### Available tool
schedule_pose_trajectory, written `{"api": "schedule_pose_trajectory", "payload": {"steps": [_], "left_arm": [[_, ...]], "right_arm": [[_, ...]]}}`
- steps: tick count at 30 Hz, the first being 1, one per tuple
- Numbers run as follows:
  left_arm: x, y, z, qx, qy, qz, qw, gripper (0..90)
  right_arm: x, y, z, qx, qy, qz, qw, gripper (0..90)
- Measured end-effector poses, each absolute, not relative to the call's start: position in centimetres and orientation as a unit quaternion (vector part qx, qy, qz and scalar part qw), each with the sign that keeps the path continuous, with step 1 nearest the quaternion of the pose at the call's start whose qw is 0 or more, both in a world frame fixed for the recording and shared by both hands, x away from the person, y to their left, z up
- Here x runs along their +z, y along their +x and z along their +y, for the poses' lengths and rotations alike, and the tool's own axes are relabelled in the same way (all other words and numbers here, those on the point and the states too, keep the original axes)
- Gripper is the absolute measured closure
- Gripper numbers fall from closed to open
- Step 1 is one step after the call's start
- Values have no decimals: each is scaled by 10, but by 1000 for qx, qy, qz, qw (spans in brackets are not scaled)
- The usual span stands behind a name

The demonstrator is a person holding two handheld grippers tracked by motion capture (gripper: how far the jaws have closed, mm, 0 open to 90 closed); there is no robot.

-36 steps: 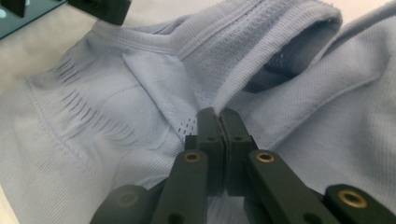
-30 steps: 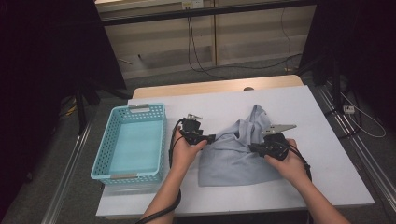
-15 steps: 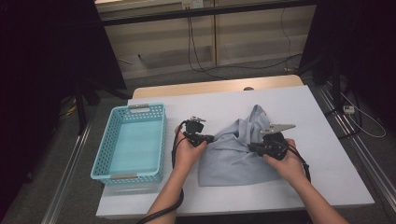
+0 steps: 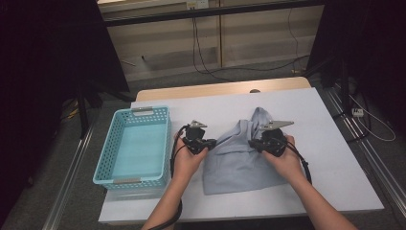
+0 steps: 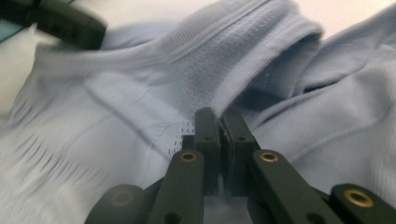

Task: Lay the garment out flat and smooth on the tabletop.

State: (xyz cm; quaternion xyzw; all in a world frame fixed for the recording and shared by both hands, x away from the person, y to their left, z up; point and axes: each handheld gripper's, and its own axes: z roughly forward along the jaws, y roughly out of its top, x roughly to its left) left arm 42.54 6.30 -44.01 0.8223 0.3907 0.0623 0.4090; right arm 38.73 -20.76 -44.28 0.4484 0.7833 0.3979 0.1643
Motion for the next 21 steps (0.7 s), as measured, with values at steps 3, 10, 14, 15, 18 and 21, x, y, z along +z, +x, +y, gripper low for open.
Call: {"api": "schedule_pose_trajectory", "payload": {"steps": [3,10,14,15,18,21], "left_arm": [[-445,424,65,61,822,391,410,885],[-448,422,66,55,823,390,409,883],[-450,421,66,58,822,391,411,881],[-450,421,66,58,822,391,410,881],[-451,420,65,58,822,392,409,881],[-450,420,64,57,825,389,406,881]], "right_arm": [[-445,397,-202,393,453,783,166,865],[-448,416,-191,370,457,792,166,812],[-446,421,-189,369,460,789,170,771],[-444,422,-189,369,460,789,169,769],[-438,425,-190,369,466,783,181,666],[-430,430,-190,376,479,770,190,561]]}}
